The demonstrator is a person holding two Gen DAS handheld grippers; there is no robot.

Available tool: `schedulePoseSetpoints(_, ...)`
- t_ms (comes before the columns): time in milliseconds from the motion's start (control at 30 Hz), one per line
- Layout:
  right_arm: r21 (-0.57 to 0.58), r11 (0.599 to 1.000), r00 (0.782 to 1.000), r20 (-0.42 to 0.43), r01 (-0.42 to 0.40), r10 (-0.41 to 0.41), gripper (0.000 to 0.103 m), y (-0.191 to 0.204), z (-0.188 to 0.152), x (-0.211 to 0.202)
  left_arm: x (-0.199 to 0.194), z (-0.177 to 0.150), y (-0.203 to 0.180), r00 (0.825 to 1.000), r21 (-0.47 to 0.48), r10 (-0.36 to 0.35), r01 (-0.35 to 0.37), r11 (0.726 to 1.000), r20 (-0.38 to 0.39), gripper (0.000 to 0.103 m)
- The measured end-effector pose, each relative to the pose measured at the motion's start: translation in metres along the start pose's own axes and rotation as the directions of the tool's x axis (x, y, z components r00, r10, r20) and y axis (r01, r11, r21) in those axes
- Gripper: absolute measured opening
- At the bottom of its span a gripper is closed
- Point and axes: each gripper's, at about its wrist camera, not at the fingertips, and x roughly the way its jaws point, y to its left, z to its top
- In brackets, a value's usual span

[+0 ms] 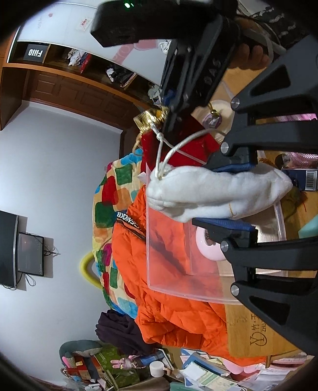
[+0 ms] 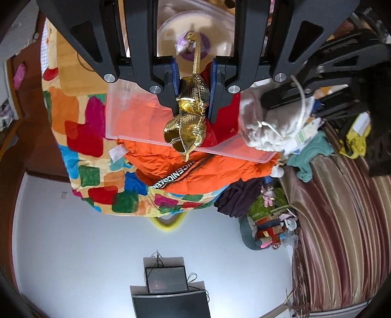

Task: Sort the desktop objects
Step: 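Carry the white pouch and red velvet bag over the clear box, then drop the pouch and red bag into the box, opening both tools, then grasp the green glass bottle with the left tool while the right tool grasps the bagged pink rope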

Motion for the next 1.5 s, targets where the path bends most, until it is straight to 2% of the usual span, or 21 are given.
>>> schedulePoseSetpoints(67, -0.012, 1.0, 1.0, -0.008, 0.021, -0.021, 0.02, 0.001, 0.0, 0.003, -0.002, 0.001, -0.001, 1.0, 0.003, 0.003, -0.003, 1.0, 0.006, 0.037)
schedulePoseSetpoints(133, -0.025, 0.999, 0.999, -0.012, 0.046, -0.046, 0.021, 0.002, -0.001, 0.005, -0.006, 0.002, -0.002, 1.0, 0.004, -0.002, 0.002, 1.0, 0.012, 0.049)
schedulePoseSetpoints(267, -0.061, 0.994, 0.995, -0.01, 0.095, -0.096, 0.023, 0.006, -0.003, 0.005, -0.017, 0.004, -0.006, 0.999, 0.021, 0.01, -0.011, 1.0, 0.044, 0.054)
schedulePoseSetpoints(333, -0.074, 0.99, 0.993, -0.005, 0.119, -0.119, 0.032, 0.008, -0.004, 0.002, -0.021, 0.005, -0.008, 0.999, 0.027, 0.015, -0.016, 1.0, 0.05, 0.06)
schedulePoseSetpoints(467, -0.097, 0.983, 0.988, 0.016, 0.155, -0.155, 0.049, 0.013, -0.006, -0.007, -0.03, 0.004, -0.009, 0.998, 0.031, 0.026, -0.028, 0.999, 0.066, 0.062)
schedulePoseSetpoints(600, -0.116, 0.972, 0.978, 0.053, 0.206, -0.201, 0.07, 0.02, -0.008, -0.022, -0.038, 0.002, -0.008, 0.997, 0.018, 0.039, -0.041, 0.999, 0.074, 0.069)
schedulePoseSetpoints(700, -0.114, 0.969, 0.974, 0.077, 0.219, -0.211, 0.078, 0.023, -0.009, -0.036, -0.047, -0.002, -0.008, 0.996, 0.009, 0.047, -0.048, 0.999, 0.08, 0.071)
schedulePoseSetpoints(933, -0.109, 0.971, 0.975, 0.089, 0.212, -0.203, 0.082, 0.03, -0.02, -0.067, -0.072, -0.016, -0.005, 0.991, -0.012, 0.087, -0.086, 0.996, 0.103, 0.085)
schedulePoseSetpoints(1033, -0.115, 0.971, 0.976, 0.093, 0.209, -0.199, 0.087, 0.034, -0.03, -0.078, -0.08, -0.024, -0.005, 0.989, -0.016, 0.103, -0.102, 0.995, 0.108, 0.086)
schedulePoseSetpoints(1333, -0.087, 0.977, 0.978, 0.093, 0.195, -0.187, 0.088, 0.038, -0.063, -0.106, -0.097, -0.056, -0.007, 0.985, -0.017, 0.143, -0.142, 0.99, 0.092, 0.088)
schedulePoseSetpoints(1500, -0.039, 0.983, 0.982, 0.077, 0.177, -0.174, 0.088, 0.032, -0.083, -0.116, -0.104, -0.077, 0.008, 0.987, -0.065, 0.147, -0.143, 0.988, 0.07, 0.088)
